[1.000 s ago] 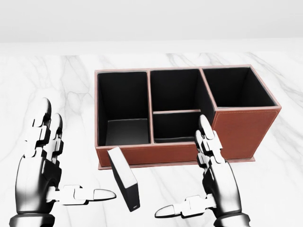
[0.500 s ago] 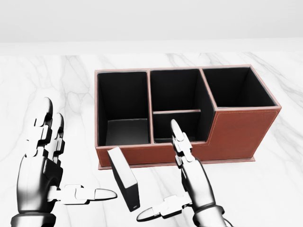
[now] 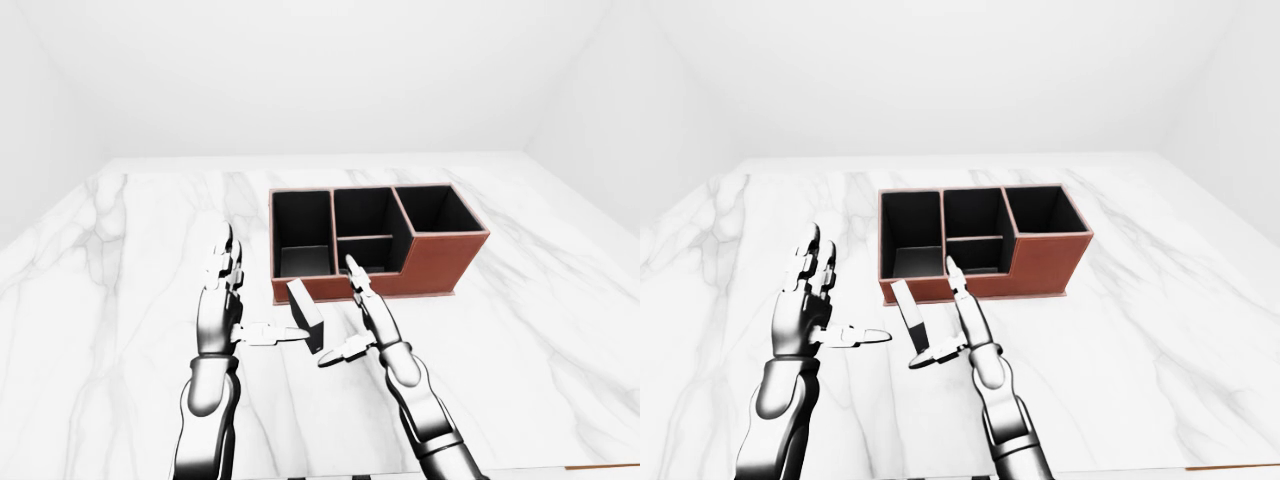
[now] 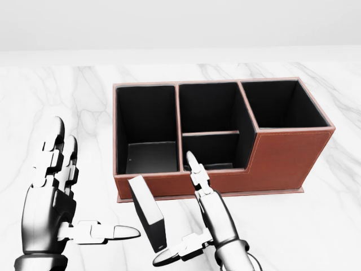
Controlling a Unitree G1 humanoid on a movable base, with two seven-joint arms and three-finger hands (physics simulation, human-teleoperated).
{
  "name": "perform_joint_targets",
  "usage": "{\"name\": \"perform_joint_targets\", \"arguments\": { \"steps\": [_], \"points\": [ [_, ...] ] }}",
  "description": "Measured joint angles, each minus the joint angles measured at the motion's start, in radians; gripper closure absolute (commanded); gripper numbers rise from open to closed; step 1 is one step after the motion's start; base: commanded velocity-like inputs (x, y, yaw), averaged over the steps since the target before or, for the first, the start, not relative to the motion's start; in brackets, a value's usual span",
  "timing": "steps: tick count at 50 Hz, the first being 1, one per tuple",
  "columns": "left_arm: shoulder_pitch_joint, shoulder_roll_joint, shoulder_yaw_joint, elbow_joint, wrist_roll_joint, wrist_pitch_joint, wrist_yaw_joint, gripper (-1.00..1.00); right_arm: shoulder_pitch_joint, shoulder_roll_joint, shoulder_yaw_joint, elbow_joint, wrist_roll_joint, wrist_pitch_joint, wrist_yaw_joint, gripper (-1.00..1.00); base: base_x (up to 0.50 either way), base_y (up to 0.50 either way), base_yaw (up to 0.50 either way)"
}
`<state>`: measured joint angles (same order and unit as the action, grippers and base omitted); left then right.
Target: Pick up the book and place it in the right compartment of the caddy.
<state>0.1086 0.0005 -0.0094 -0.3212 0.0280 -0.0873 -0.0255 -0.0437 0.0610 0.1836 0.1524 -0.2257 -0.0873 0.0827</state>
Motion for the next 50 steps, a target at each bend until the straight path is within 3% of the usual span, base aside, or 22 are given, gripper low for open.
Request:
{"name": "perform_joint_targets", "arguments": {
  "steps": [50],
  "points": [
    [-0.001, 0.000, -0.008, 0.019, 0.005, 0.000, -0.003, -1.00, -0.133, 0.054, -0.001, 0.328, -0.095, 0.000, -0.036, -1.00, 0.00, 0.00, 0.00]
  ]
}}
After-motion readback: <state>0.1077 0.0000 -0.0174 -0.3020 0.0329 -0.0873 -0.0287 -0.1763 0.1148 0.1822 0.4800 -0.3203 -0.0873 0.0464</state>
